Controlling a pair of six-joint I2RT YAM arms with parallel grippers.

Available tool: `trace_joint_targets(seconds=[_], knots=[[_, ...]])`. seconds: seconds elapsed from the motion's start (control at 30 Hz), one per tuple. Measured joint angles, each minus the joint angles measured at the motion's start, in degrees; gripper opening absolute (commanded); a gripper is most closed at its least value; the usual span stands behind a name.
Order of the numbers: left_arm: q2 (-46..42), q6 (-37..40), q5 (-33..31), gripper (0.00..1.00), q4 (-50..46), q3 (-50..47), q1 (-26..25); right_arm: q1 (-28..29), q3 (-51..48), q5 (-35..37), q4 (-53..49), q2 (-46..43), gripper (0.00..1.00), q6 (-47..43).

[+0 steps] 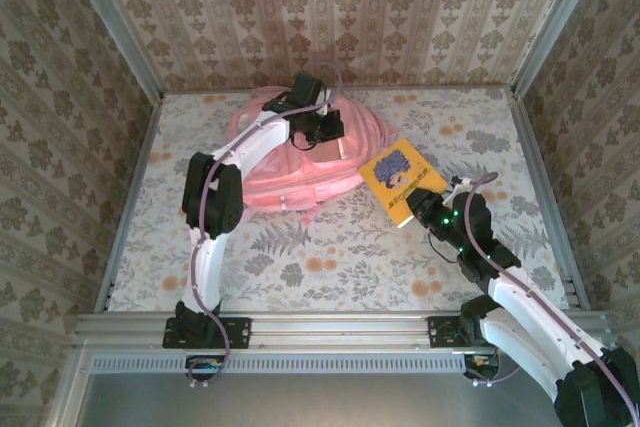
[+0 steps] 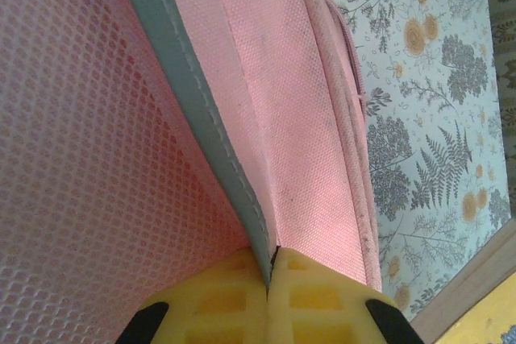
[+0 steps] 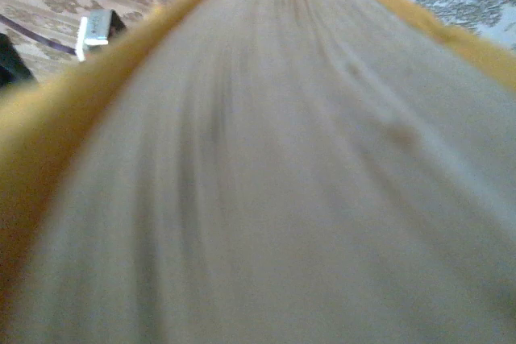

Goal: Pack the student bag

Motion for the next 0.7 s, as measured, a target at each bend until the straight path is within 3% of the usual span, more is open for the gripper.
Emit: trace_joint_targets(seconds=[0.17,0.4,0.7], knots=[[-3.6,1.0,2.2,0.0,-0.2,-2.6,0.7,-0.4,6.0,0.7,-10.8,-0.2,0.0,-5.3],[-15.8,3.9,6.4,0.0,-3.2,-8.4,2.5,-0.4,15.3,4.5,-21.7,-0.7,0.0,-11.8],[-30.9,6.8,15.4,0.0,-6.8,-20.0,4.7,-0.5,17.0,5.9,-29.1,-1.0,0.0,-15.7]])
